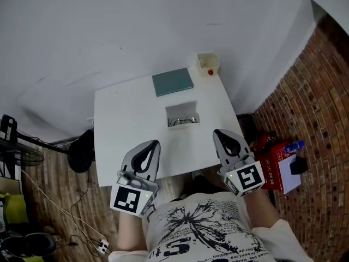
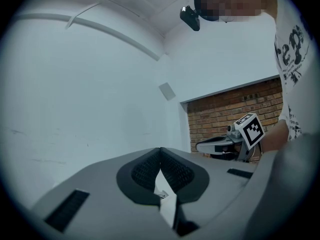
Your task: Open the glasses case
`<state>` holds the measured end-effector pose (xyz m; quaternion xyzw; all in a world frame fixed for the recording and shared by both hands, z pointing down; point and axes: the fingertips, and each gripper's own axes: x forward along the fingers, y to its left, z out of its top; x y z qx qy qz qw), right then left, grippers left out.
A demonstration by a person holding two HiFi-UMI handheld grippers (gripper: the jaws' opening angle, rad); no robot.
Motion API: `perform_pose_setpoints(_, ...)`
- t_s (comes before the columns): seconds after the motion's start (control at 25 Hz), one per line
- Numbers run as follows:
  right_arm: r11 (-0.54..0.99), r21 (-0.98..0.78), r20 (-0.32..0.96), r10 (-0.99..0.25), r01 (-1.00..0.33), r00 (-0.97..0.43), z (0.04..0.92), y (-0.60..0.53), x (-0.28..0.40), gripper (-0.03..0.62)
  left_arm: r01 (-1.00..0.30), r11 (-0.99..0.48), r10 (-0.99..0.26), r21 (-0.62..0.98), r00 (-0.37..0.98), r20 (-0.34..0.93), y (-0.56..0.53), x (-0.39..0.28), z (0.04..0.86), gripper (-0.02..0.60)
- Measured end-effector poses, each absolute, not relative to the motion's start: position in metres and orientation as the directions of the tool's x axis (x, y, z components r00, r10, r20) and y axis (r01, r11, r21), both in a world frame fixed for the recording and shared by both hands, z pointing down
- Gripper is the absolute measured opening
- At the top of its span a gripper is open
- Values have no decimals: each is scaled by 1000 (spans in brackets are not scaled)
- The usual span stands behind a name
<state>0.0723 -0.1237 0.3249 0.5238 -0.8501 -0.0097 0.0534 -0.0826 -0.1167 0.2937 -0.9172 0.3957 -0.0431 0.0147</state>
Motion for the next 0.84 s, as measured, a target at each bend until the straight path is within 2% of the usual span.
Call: perform_pose_setpoints(0.84,452,42,97,-889,-891,-447,333,-152,76,11,-754,-655,-754,-36,650,94,-151,-85,306,14)
